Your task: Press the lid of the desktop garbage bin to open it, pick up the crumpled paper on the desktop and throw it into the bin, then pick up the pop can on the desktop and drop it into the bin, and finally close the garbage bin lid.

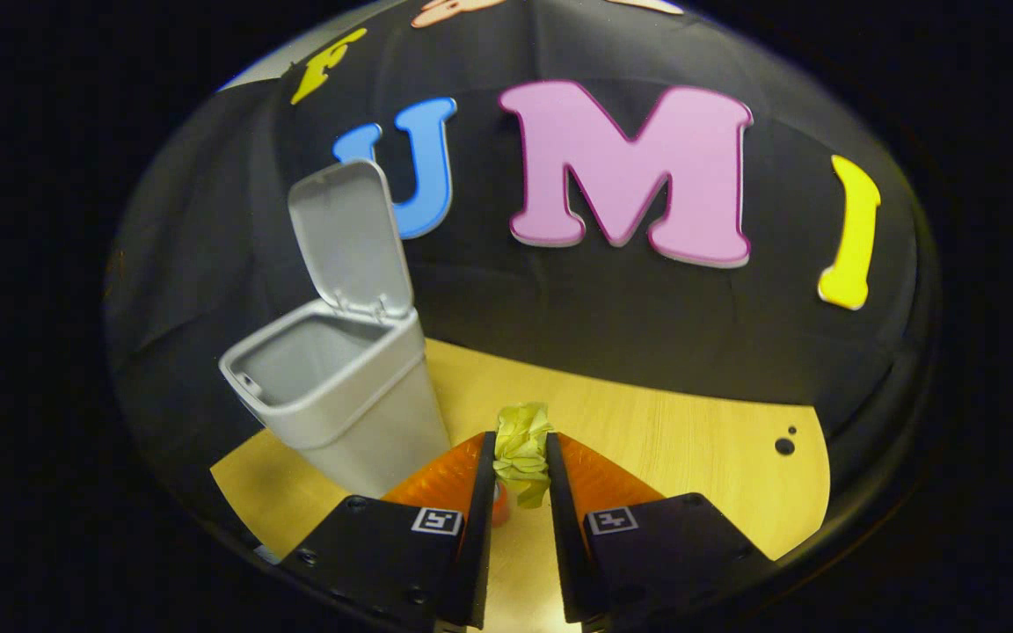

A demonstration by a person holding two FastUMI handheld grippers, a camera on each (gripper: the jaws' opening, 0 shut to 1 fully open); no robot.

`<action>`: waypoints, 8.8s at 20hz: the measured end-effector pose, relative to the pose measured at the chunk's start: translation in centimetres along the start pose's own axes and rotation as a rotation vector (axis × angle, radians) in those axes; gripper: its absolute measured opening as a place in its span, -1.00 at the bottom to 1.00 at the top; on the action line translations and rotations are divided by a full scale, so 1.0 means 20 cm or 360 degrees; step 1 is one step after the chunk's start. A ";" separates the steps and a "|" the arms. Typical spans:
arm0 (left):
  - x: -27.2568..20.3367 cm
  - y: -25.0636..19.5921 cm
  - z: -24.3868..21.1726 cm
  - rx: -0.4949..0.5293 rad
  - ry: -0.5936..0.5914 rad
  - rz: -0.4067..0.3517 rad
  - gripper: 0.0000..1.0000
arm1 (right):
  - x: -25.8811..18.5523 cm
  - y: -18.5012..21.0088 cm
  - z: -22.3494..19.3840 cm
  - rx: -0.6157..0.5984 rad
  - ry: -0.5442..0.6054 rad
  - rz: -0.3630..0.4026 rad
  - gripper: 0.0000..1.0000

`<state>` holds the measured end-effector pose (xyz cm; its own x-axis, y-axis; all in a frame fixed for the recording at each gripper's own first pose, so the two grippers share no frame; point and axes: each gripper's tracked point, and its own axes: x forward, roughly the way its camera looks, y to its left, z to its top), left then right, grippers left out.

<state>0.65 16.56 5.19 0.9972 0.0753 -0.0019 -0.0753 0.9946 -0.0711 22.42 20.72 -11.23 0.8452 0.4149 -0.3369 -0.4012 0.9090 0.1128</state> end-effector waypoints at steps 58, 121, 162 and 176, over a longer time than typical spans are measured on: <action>0.80 -0.96 -1.19 -0.0035 0.0136 -0.0278 0.67 | -0.38 -0.83 -0.09 -0.0053 0.0058 -0.0344 0.96; 0.97 -0.89 -0.53 0.0119 0.0161 -0.0408 0.68 | -0.42 -0.76 -0.21 -0.0038 0.0128 -0.0356 0.96; 1.18 0.09 0.10 0.0138 -0.0099 0.0042 0.70 | -0.53 -0.53 -0.12 -0.0086 0.0056 -0.0324 0.96; 1.45 0.09 0.08 0.0147 0.0113 -0.0001 0.71 | -0.59 -0.57 -0.11 -0.0042 0.0023 -0.0365 0.96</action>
<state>29.33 20.70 6.64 0.9947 0.0730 -0.0731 -0.0716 0.9972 0.0212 16.26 5.40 -10.64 0.9103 0.1967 -0.3642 -0.2084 0.9780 0.0074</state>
